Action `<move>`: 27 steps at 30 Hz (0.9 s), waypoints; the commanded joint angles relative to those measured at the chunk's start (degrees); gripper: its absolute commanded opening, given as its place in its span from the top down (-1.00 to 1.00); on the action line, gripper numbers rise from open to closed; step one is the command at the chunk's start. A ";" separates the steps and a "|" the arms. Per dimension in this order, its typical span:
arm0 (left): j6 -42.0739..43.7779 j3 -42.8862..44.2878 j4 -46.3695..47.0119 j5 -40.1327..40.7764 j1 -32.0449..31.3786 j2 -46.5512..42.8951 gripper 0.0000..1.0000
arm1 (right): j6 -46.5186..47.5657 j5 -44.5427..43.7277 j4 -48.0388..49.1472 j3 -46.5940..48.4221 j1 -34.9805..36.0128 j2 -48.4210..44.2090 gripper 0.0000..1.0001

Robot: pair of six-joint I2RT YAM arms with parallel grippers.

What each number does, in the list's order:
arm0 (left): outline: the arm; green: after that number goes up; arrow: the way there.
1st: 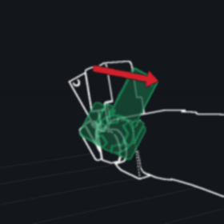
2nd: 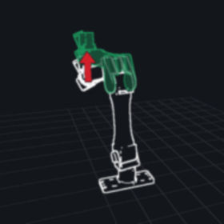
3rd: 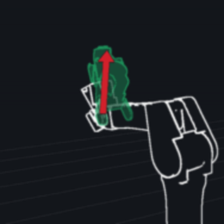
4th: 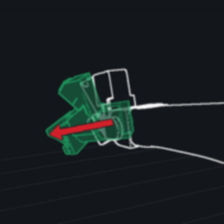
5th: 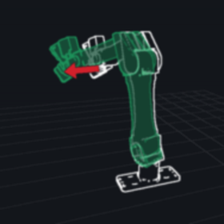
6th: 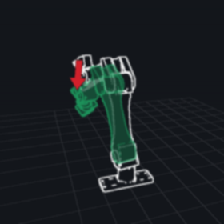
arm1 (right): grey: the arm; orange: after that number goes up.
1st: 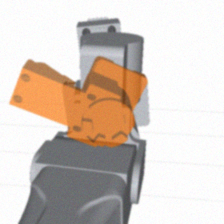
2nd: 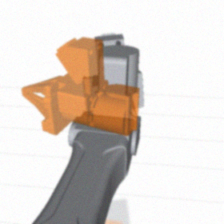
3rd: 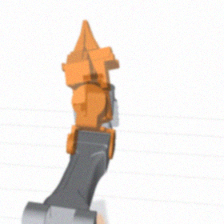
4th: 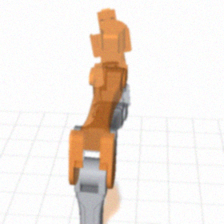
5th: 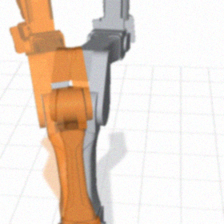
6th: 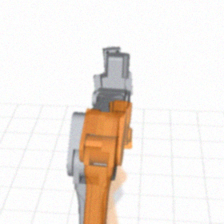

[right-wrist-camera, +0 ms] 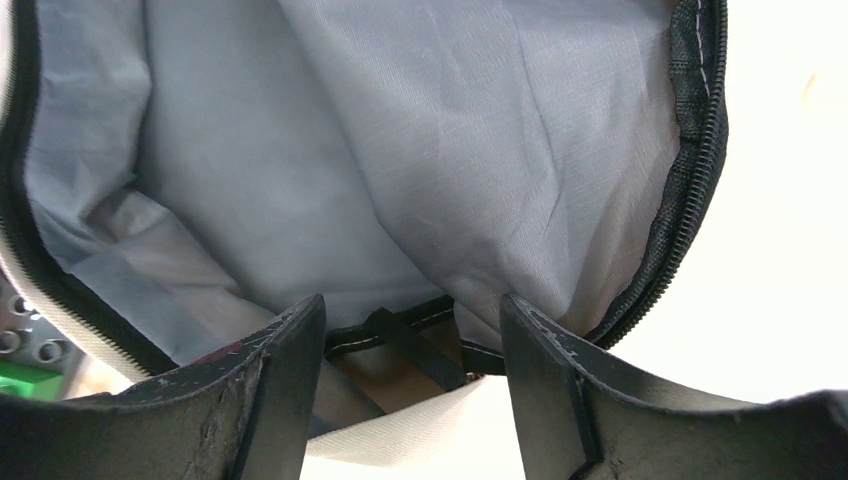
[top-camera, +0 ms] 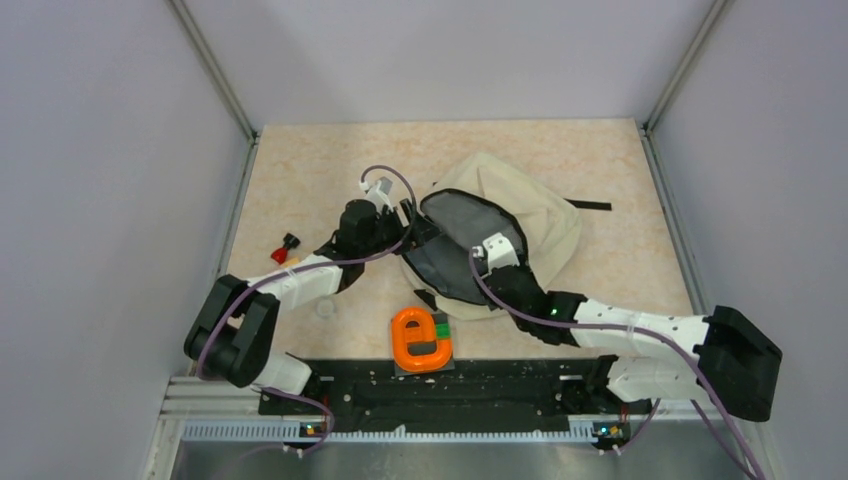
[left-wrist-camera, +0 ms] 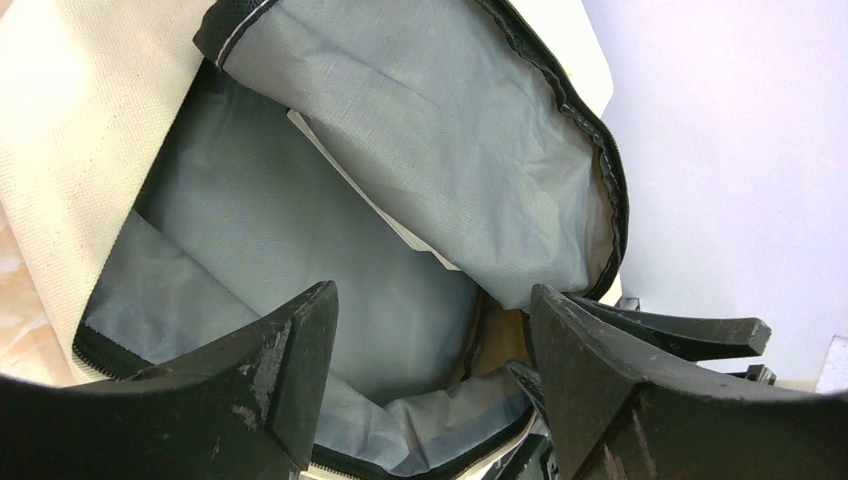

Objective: Pack the student bag
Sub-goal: Zip the student bag at the center of the board.

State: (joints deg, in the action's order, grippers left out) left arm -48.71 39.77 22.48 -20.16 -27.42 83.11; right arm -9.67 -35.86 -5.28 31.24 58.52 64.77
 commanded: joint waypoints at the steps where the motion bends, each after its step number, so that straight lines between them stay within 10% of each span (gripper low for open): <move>1: 0.38 0.02 2.15 -1.30 0.55 -1.46 -0.50 | 2.58 -5.62 2.19 2.52 1.82 2.07 -0.20; 14: 6.19 3.02 -1.24 -2.05 0.79 -1.52 -0.49 | -9.76 -13.43 -6.77 3.71 3.64 -0.85 0.96; 27: 30.74 26.75 -13.67 -3.75 -6.59 7.55 -0.45 | -34.59 -17.45 -12.07 -5.62 3.53 -12.83 1.00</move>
State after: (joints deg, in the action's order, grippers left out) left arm -28.71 60.53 10.61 -21.41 -31.64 87.46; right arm -34.46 -50.33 -14.98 27.35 61.39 53.36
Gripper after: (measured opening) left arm 0.725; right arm 0.011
